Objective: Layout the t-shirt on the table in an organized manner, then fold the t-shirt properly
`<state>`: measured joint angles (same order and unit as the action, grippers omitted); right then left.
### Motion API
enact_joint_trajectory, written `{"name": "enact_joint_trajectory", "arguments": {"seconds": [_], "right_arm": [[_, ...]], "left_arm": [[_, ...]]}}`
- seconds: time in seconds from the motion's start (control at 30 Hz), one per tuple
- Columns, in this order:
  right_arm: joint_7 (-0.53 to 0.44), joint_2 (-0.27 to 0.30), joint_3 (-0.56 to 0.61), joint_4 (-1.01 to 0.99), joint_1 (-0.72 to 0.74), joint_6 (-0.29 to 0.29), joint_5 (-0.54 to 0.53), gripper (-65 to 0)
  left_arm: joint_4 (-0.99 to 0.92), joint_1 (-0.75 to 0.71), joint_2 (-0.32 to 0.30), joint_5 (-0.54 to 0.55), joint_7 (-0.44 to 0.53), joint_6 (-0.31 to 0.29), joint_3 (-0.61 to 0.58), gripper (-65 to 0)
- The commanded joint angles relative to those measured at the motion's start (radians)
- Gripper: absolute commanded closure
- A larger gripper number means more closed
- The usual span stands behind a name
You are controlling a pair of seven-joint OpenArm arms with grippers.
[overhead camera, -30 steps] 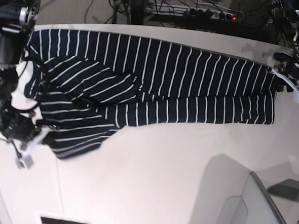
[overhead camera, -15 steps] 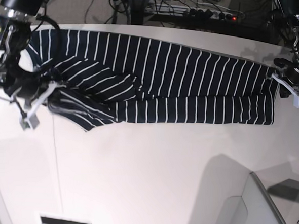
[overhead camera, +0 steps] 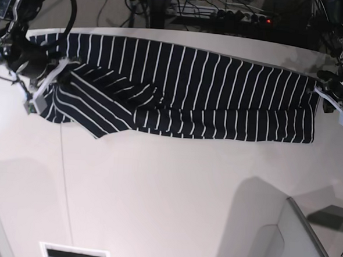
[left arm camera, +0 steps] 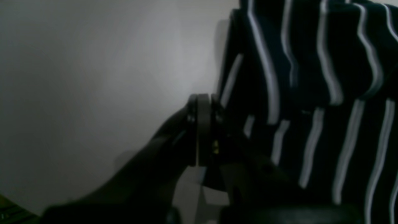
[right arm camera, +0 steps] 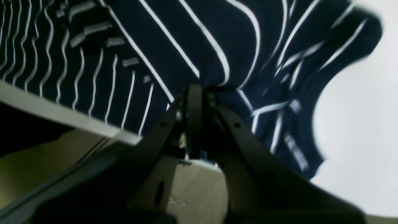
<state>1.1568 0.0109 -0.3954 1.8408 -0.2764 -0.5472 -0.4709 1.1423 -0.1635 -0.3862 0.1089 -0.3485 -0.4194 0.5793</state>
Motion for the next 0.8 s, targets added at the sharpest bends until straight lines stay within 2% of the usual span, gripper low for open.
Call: {"name": "enact_joint_trajectory", "arguments": {"seconds": [0.0, 0.37, 0.53, 0.67, 0.77], "right_arm": [[-0.011, 0.004, 0.002, 0.024, -0.002, -0.004, -0.019, 0.0], [-0.024, -0.027, 0.003, -0.025, -0.028, -0.007, -0.015, 0.0], [-0.091, -0.027, 0.02, -0.117, -0.027, -0.011, -0.015, 0.0], [-0.107, -0.024, 0.091, -0.091, -0.007, -0.006, -0.015, 0.0], [-0.1, -0.025, 0.102, -0.022, 0.022, -0.003, -0.015, 0.0]], "left_arm": [[0.008, 0.006, -0.029, 0.008, 0.018, 0.004, 0.008, 0.0], [0.008, 0.008, -0.038, 0.008, 0.021, 0.004, 0.008, 0.0], [0.006, 0.008, -0.043, 0.008, 0.022, 0.004, 0.008, 0.0], [0.008, 0.008, -0.043, 0.008, 0.022, 0.004, 0.006, 0.0], [0.008, 0.008, -0.043, 0.008, 0.022, 0.004, -0.026, 0.0]]}}
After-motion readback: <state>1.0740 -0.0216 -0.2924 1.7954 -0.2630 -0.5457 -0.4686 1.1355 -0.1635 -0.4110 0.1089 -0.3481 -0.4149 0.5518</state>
